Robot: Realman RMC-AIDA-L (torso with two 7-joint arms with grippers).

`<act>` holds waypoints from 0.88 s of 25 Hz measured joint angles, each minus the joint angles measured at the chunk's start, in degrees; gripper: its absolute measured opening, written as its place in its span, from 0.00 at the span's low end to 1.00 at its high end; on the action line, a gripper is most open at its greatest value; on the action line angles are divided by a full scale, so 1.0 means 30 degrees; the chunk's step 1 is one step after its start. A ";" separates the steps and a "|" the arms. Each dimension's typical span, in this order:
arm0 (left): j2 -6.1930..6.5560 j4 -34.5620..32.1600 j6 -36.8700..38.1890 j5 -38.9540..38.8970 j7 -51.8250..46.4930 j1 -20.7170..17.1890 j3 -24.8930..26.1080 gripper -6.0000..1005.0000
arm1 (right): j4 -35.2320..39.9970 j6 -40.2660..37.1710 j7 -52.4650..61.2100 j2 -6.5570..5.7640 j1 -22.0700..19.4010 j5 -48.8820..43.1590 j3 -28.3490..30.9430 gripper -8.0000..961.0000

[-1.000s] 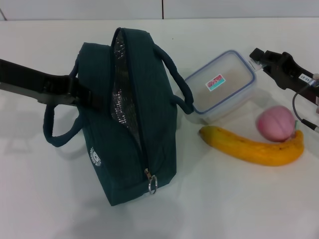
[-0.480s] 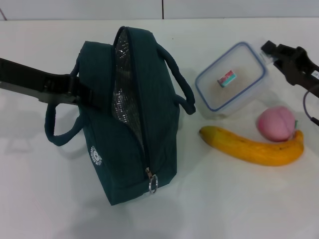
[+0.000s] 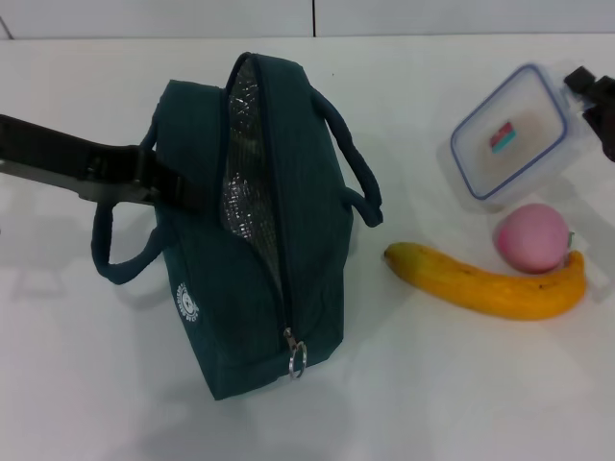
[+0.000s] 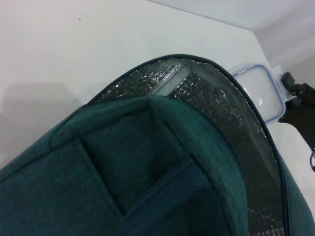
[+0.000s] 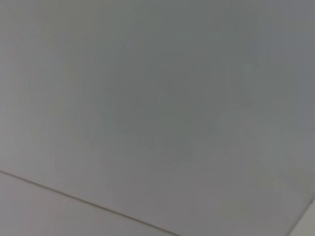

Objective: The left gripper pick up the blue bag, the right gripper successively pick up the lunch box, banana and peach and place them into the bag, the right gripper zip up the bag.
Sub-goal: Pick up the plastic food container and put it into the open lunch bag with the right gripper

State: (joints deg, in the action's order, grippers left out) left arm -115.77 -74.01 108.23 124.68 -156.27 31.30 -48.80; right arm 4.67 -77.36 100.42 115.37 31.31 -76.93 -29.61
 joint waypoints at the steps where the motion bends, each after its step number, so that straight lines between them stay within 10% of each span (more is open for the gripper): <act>1: -0.0008 -0.0001 0.0030 -0.0002 0.0000 -0.0002 -0.0007 0.03 | -0.0001 -0.0233 0.0126 0.0000 -0.0109 0.0174 -0.0001 0.12; 22: -0.0227 0.0001 0.0192 -0.0021 0.0145 0.0154 -0.0368 0.03 | -0.0185 -0.4589 0.2225 0.0113 -0.0086 0.1945 0.0028 0.15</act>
State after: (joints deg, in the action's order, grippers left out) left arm -116.45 -74.00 108.81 124.61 -155.84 31.76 -49.90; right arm 4.11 -91.13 107.09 115.71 31.05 -71.10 -29.53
